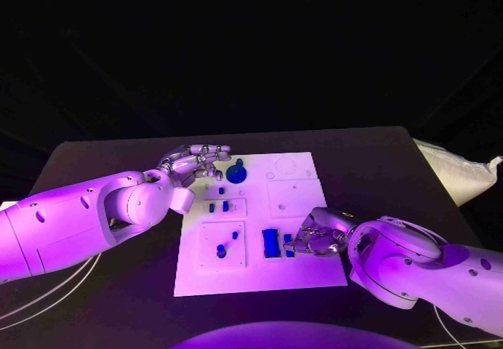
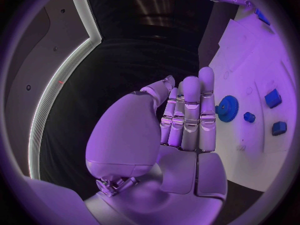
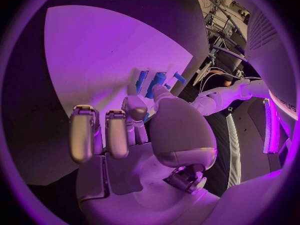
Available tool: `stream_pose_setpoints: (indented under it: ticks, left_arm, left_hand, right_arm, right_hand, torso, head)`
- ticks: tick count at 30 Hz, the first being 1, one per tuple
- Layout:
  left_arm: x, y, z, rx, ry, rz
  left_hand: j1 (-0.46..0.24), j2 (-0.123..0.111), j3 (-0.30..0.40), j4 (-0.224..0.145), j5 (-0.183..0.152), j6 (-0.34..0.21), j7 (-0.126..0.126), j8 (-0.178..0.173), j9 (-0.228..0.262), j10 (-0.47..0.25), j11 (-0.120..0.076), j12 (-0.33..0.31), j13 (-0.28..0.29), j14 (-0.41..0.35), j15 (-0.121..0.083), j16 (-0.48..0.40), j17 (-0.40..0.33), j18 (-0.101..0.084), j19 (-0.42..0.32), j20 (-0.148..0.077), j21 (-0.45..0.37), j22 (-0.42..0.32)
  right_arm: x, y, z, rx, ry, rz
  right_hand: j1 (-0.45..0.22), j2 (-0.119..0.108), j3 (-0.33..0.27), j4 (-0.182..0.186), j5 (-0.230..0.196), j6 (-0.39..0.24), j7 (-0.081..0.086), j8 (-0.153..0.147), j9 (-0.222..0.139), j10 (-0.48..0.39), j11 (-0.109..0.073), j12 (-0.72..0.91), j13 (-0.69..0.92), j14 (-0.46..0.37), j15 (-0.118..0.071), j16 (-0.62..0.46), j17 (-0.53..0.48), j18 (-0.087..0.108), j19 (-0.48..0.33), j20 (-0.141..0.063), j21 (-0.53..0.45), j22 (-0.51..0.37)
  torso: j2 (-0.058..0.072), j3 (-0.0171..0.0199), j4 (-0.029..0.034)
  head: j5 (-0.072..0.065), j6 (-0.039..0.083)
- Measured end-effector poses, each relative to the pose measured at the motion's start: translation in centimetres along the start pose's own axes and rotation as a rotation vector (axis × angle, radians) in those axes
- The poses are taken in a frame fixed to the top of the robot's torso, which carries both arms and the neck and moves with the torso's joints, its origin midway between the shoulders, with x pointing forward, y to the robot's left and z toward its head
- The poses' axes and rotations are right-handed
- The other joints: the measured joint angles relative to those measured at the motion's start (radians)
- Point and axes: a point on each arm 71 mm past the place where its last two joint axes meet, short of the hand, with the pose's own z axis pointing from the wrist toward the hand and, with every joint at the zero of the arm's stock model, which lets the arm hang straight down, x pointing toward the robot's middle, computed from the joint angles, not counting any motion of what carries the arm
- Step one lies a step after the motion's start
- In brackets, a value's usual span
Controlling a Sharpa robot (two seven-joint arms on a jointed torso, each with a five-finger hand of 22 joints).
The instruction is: Assemble the parts on the task board
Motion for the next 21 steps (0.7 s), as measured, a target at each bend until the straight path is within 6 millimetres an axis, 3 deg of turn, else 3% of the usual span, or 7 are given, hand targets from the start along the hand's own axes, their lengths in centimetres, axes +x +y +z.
stream_pose_setpoints:
  ticks: [6,9,11,21]
  left_arm:
    - [-0.02,0.01,0.00,-0.001,0.000,0.000]
    - [-0.01,0.02,0.01,-0.001,0.000,0.000]
    - [0.00,0.03,0.01,-0.001,0.000,0.000]
    - [0.03,0.08,0.03,-0.002,0.001,-0.001]
  left_hand:
    - [0.000,0.000,0.000,0.000,0.000,0.000,0.000,0.000,0.000,0.000,0.000,0.000,0.000,0.000,0.000,0.000,0.000,0.000,0.000,0.000,0.000,0.000]
    - [0.000,0.000,0.000,0.000,0.000,0.000,0.000,0.000,0.000,0.000,0.000,0.000,0.000,0.000,0.000,0.000,0.000,0.000,0.000,0.000,0.000,0.000]
    - [0.000,0.000,0.000,0.000,0.000,0.000,0.000,0.000,0.000,0.000,0.000,0.000,0.000,0.000,0.000,0.000,0.000,0.000,0.000,0.000,0.000,0.000]
    - [0.000,0.000,0.000,0.000,0.000,0.000,0.000,0.000,0.000,0.000,0.000,0.000,0.000,0.000,0.000,0.000,0.000,0.000,0.000,0.000,0.000,0.000]
  right_arm:
    - [-0.05,0.11,-0.34,-0.011,-0.002,-0.003]
    - [-0.12,-0.06,-0.39,-0.010,-0.004,-0.006]
    - [-0.17,-0.23,-0.36,-0.006,-0.005,-0.009]
    - [0.02,-0.34,0.29,-0.008,0.015,-0.039]
  right_hand:
    - [0.000,0.007,-0.009,-0.004,0.003,0.000,0.000,0.000,0.002,0.003,0.003,0.000,0.003,0.000,0.000,0.000,0.000,0.000,0.000,0.000,0.000,0.001]
    - [0.018,0.023,-0.017,-0.011,0.012,0.000,0.000,0.000,0.004,0.003,0.003,0.000,0.004,-0.004,-0.004,0.000,0.000,0.000,0.000,0.000,0.000,0.001]
    - [0.040,0.022,-0.024,-0.018,0.012,0.000,0.000,0.000,0.005,0.003,0.004,0.000,0.004,-0.004,-0.004,0.000,0.000,0.000,0.000,0.000,0.000,0.001]
    - [0.156,0.030,-0.041,-0.084,-0.096,0.000,0.000,0.000,0.012,0.003,0.004,0.000,0.007,-0.004,-0.004,0.000,0.000,0.000,0.000,0.000,0.000,0.000]
  torso:
    - [0.000,0.0000,0.0000]
    - [0.000,0.0000,0.0000]
    - [0.000,-0.0002,0.0000]
    - [0.000,-0.0012,0.0016]
  head:
    - [0.000,-0.001]
    - [-0.001,-0.001]
    - [-0.002,0.000]
    - [-0.003,0.000]
